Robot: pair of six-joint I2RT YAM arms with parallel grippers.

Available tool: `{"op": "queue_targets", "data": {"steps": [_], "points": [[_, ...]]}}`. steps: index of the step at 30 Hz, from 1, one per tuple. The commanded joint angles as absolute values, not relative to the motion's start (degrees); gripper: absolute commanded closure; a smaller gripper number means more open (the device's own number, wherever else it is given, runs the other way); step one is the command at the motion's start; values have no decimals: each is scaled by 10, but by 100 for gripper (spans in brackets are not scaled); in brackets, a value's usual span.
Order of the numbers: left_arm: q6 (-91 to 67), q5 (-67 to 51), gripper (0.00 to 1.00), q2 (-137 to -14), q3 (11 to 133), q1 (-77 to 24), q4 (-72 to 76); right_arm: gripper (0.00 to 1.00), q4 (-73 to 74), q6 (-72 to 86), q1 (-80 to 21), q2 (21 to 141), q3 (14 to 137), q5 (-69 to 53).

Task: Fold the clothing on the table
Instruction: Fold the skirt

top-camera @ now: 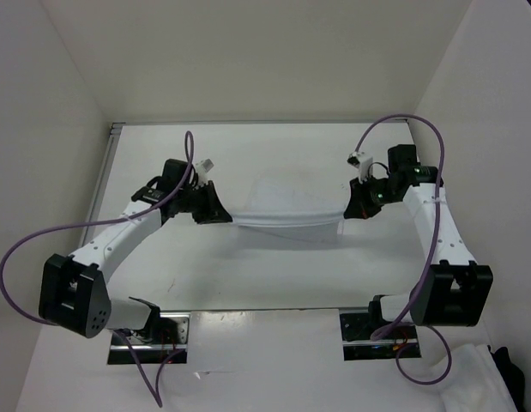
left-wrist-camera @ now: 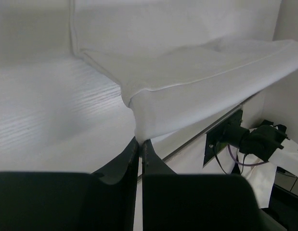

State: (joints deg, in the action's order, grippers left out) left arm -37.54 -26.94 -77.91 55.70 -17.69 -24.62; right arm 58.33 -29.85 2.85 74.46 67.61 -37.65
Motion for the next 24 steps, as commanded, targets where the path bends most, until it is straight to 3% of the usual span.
{"op": "queue_targets", "data": {"steps": [1,17,24], "points": [[-346,-253,94,-758,580,-165,-281,100,644,-345,51,763,698,-334],[-289,-283,80,-980,784,-177,-303,100,542,-223,51,769,661,-286],[-289,-308,79,-1065,838,-177,-294,100,531,-207,51,775,661,-266]]}}
